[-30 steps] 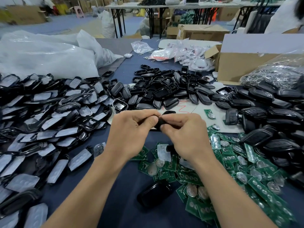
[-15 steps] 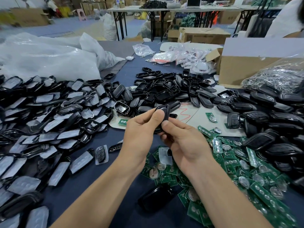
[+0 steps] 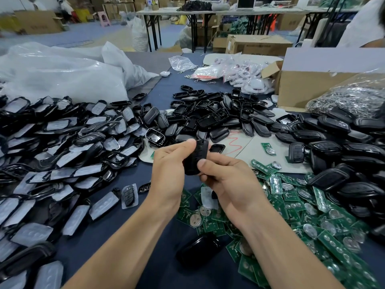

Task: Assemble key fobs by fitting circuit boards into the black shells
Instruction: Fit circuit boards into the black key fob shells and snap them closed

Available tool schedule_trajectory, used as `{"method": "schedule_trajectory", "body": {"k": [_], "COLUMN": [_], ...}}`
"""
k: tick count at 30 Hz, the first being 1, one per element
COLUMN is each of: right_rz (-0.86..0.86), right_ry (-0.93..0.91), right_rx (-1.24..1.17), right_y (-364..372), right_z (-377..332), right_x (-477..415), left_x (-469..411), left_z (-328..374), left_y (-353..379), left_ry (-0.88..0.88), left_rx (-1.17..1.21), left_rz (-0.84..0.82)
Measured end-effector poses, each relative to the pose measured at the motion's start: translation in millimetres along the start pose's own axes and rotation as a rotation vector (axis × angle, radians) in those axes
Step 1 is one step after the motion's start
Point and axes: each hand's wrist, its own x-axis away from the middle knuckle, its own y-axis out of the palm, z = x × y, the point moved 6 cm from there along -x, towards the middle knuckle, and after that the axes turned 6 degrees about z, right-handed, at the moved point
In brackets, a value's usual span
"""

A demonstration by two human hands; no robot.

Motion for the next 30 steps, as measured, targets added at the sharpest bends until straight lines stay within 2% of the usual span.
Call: {"method": "schedule_trajectory", "body": {"k": [6, 10, 18, 26, 30], "right_rz": [-0.103, -0.125, -0.123, -0.142, -0.136], "right_ry": [-0.040, -0.097, -0.078, -0.086, -0.113], "right_rx": [-0.016, -0.039, -0.086, -0.080, -0.012], "right_y": [3.3, 2.9, 1.2, -1.8, -4.4], "right_z": [-5.7, -8.9, -8.8, -10.4, -9.3], "right_x": [-1.5, -2.7, -3.9, -3.7, -5.0], "left_x": [4.0, 5.3, 9.4, 9.0, 10.7], "left_z": [4.6, 8.5, 13.6, 13.0, 14.7], "left_y": [6.3, 11.1, 13.0, 9.4, 10.3], "left_ry": [0.083, 0.130, 0.181, 0.351, 0.361], "left_rx": [0.003, 0.043, 0.046, -0.165, -0.237], "left_rz": [-0.072, -0.151, -0.183, -0.166, -0.143]}}
